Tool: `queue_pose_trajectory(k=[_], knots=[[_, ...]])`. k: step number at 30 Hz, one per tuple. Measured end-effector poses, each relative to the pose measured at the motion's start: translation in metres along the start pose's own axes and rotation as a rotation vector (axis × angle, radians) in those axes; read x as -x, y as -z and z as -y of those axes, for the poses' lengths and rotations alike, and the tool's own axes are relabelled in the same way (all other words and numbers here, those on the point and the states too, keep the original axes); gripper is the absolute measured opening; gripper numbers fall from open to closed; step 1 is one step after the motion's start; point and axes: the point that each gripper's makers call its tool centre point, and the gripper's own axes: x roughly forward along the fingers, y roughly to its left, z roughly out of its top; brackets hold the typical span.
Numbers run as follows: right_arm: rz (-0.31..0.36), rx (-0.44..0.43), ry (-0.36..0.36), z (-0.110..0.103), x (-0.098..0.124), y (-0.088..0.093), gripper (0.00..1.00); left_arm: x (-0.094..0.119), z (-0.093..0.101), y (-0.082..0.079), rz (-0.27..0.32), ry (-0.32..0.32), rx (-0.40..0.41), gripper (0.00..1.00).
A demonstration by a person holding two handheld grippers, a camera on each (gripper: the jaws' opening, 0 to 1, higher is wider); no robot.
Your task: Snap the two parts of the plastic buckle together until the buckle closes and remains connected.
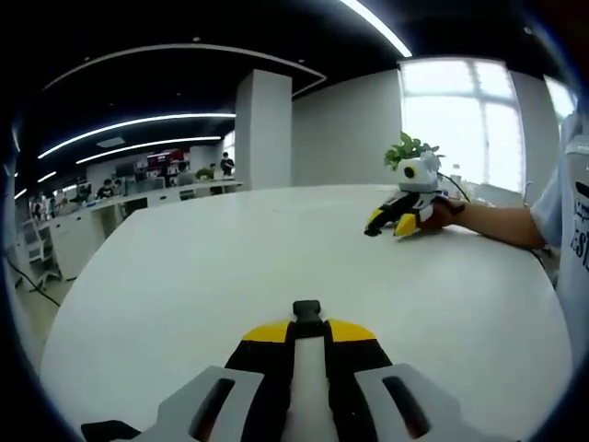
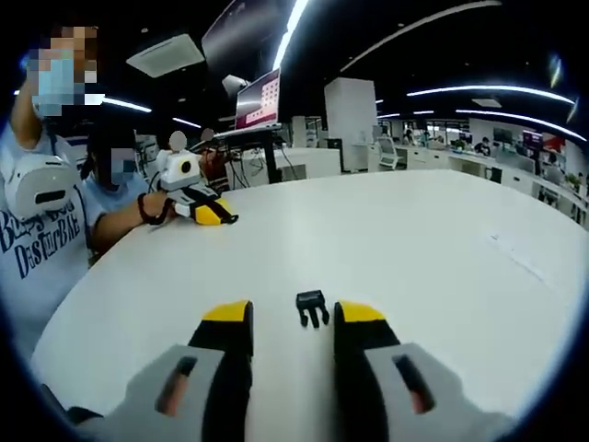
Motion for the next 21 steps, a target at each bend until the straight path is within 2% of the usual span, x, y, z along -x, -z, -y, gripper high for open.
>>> queue_pose_trajectory(k=[7,14,19,21], knots=[[-0.008,0.016,-0.043,-0.011,-0.003,0.000,0.26,-0.001,0.000,0.000,0.000,0.000,-0.001,0.12],[-0.018,0.045,-0.124,-0.030,-0.007,0.002,0.19,-0.002,0.001,-0.001,0.001,0.001,-0.003,0.12],[-0.018,0.069,-0.168,-0.043,-0.013,0.001,0.21,-0.002,0.002,-0.001,0.001,0.003,-0.005,0.12],[-0.014,0.077,-0.180,-0.047,-0.017,0.000,0.25,-0.002,0.002,-0.001,0.001,0.003,-0.005,0.12]])
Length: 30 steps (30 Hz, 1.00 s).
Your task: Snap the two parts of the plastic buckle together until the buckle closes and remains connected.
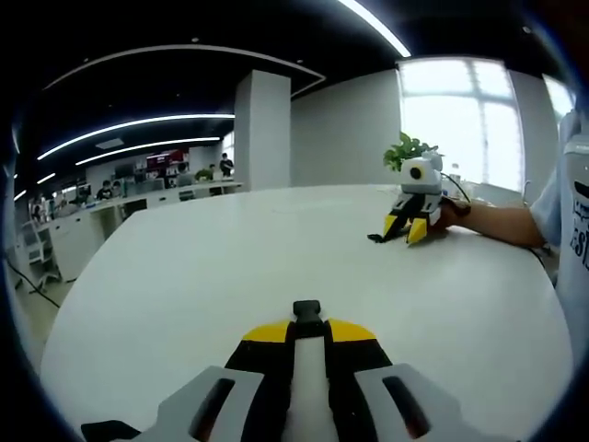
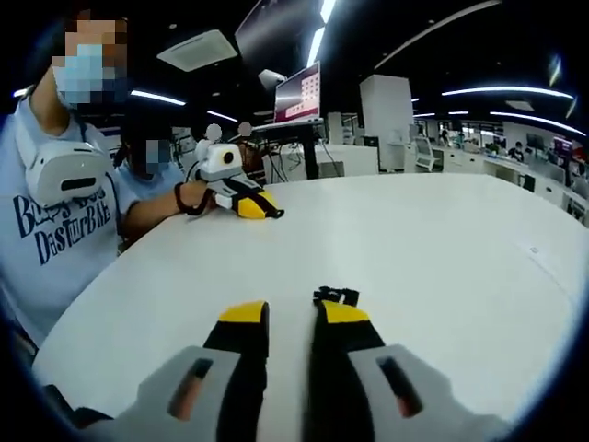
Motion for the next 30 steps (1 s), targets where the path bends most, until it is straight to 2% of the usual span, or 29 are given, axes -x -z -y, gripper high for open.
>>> queue_pose_trajectory(k=[4,8,11,14,16,17,24,27,30], knots=[[0.002,0.042,-0.037,-0.012,-0.009,-0.003,0.34,0.000,0.000,0.000,0.000,0.000,-0.001,0.12],[0.014,0.016,-0.073,-0.015,-0.005,-0.004,0.38,0.000,0.000,0.000,0.001,0.000,-0.003,0.12],[0.106,-0.020,-0.043,-0.008,0.003,-0.020,0.39,0.000,0.001,0.000,0.002,0.002,-0.001,0.12],[0.149,-0.037,0.044,0.011,0.012,-0.025,0.43,0.000,0.002,0.000,0.004,0.009,-0.006,0.12],[0.126,-0.049,0.093,0.022,0.014,-0.019,0.45,0.000,0.002,0.000,0.004,0.009,-0.005,0.12],[0.081,-0.036,0.116,0.027,0.013,-0.012,0.45,0.000,0.002,0.000,0.004,0.009,-0.005,0.12],[0.001,0.002,0.100,0.021,-0.003,-0.002,0.49,0.000,0.004,0.000,0.006,0.024,-0.015,0.12],[0.001,-0.003,0.090,0.021,-0.004,-0.003,0.51,-0.001,0.006,0.000,0.006,0.035,-0.019,0.12],[0.003,-0.001,0.067,0.019,-0.004,-0.003,0.47,0.000,0.006,0.000,0.006,0.037,-0.020,0.12]])
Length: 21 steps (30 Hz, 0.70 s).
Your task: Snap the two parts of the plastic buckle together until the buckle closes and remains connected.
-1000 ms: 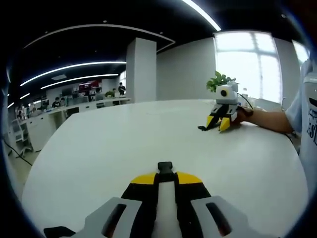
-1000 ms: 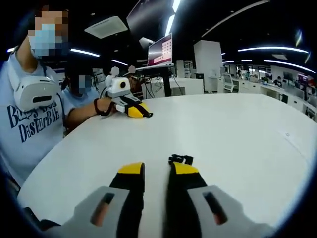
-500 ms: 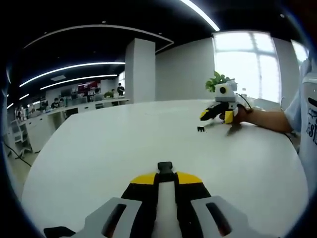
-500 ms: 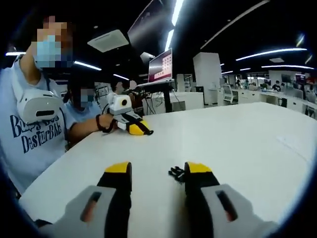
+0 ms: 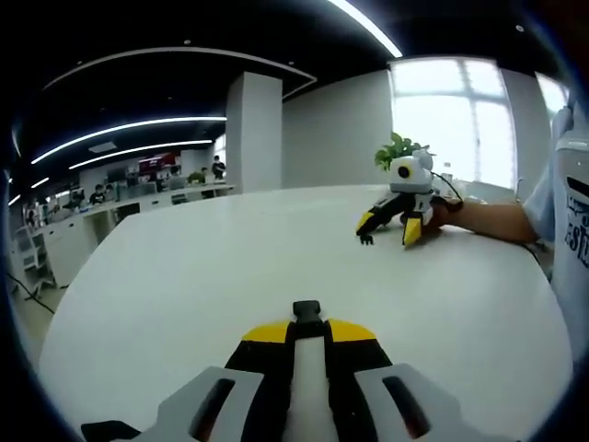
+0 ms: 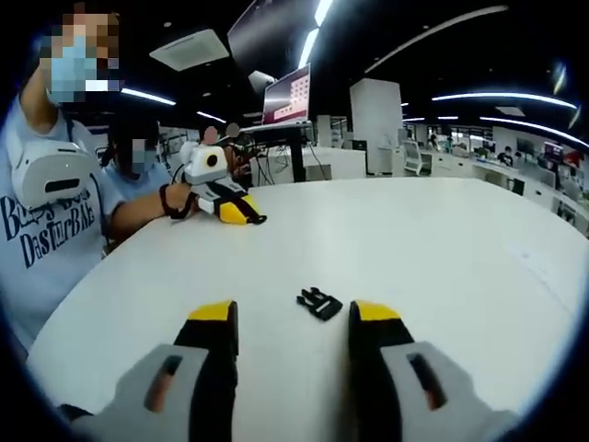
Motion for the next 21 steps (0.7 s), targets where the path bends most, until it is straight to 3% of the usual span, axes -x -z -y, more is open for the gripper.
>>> queue_pose_trajectory(k=[6,11,15,21], knots=[[-0.001,0.007,-0.035,-0.006,-0.001,-0.001,0.42,-0.001,0.010,0.000,-0.003,0.051,-0.017,0.12],[-0.002,0.007,-0.072,-0.015,-0.001,-0.001,0.32,-0.001,0.012,0.000,-0.004,0.064,-0.022,0.12],[-0.005,0.018,-0.044,-0.015,-0.003,-0.002,0.36,-0.002,0.017,0.001,-0.005,0.092,-0.032,0.12],[-0.012,0.056,-0.015,-0.008,-0.002,0.000,0.30,-0.002,0.023,0.001,-0.006,0.118,-0.041,0.12]])
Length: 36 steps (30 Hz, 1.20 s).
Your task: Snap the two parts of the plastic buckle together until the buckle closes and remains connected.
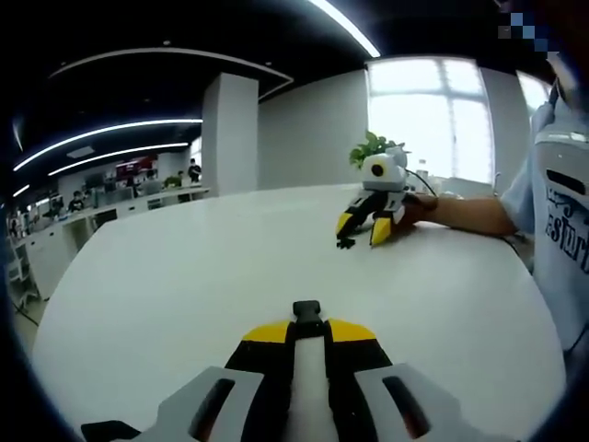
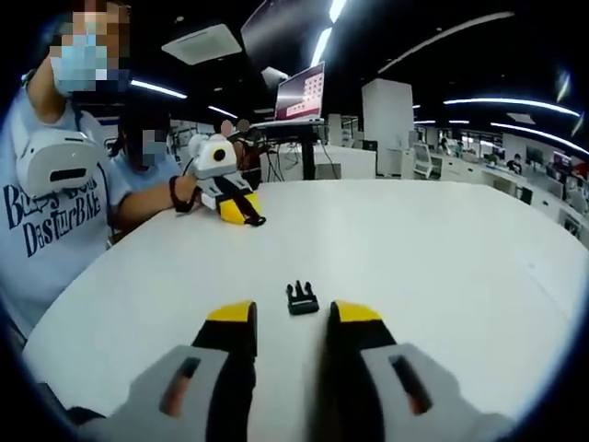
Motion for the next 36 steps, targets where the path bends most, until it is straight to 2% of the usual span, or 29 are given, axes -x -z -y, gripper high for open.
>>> queue_pose_trajectory(k=[5,15,24,29,33,36], knots=[[0.001,0.031,0.017,0.004,0.000,0.001,0.27,0.000,0.007,0.000,-0.001,0.032,-0.013,0.12],[0.003,0.055,-0.003,0.002,-0.001,0.002,0.12,0.000,0.016,-0.001,-0.004,0.074,-0.026,0.12],[-0.003,0.045,0.012,0.004,-0.002,0.002,0.11,0.000,0.017,-0.001,-0.003,0.079,-0.028,0.12],[-0.012,0.052,-0.003,0.000,-0.002,0.002,0.11,0.000,0.025,0.000,-0.003,0.112,-0.042,0.12],[-0.027,0.061,0.012,0.000,0.000,0.002,0.11,0.000,0.026,0.000,-0.003,0.114,-0.042,0.12],[0.007,0.034,0.006,-0.003,0.001,-0.006,0.11,-0.001,0.026,0.001,-0.003,0.114,-0.042,0.12]])
